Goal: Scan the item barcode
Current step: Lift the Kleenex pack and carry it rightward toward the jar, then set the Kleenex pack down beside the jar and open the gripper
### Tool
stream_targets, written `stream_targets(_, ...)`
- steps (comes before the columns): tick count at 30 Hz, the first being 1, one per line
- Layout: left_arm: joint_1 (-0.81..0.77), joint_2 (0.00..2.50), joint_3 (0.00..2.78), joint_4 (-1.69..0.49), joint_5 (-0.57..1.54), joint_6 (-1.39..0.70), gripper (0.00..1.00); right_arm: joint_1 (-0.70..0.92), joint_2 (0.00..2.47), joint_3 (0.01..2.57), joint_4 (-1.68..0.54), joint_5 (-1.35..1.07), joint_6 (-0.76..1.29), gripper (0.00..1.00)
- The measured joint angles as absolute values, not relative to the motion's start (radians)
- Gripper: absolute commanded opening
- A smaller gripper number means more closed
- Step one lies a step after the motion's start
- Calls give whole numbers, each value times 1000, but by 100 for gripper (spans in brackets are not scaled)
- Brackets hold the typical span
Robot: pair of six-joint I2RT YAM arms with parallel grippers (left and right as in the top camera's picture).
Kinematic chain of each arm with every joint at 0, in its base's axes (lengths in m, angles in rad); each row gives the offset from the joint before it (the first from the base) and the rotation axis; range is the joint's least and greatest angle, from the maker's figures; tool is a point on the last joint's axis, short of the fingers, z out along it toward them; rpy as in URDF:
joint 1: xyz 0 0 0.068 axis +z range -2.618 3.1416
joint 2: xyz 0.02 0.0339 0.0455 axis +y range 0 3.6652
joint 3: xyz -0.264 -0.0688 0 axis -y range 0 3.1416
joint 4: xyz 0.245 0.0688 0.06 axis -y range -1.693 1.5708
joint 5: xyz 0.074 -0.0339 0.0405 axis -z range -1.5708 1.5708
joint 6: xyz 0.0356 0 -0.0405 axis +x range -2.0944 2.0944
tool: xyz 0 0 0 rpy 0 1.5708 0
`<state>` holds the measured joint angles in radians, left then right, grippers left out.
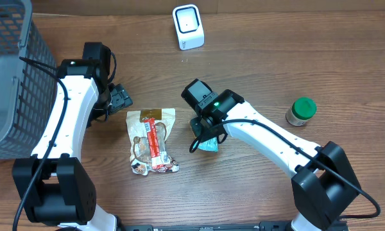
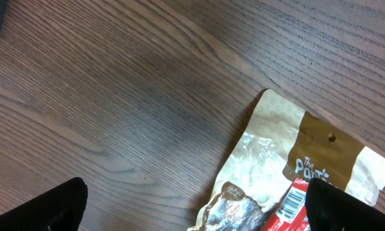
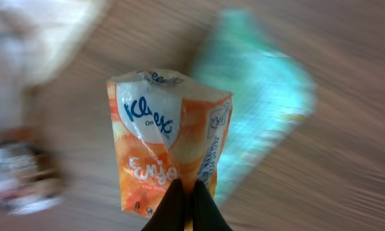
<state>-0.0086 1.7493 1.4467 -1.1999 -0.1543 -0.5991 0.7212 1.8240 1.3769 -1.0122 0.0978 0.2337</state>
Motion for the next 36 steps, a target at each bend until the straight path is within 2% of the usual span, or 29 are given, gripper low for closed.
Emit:
stream_targets(4, -9, 1749, 1447, -1200, -154, -599, 99, 720, 1824, 1377, -1054, 366, 235, 4)
stream_targets(11, -9, 1749, 1447, -1200, -154, -599, 100, 720, 1824, 1377, -1108, 613, 247, 4)
stream_targets(23, -9, 1749, 1447, -1200, -154, -599, 99, 720, 1825, 1232, -1108, 836, 292, 4)
stream_targets(36, -9, 1749, 1447, -1200, -154, -599, 100, 720, 1834, 1109, -1037, 906, 296, 4)
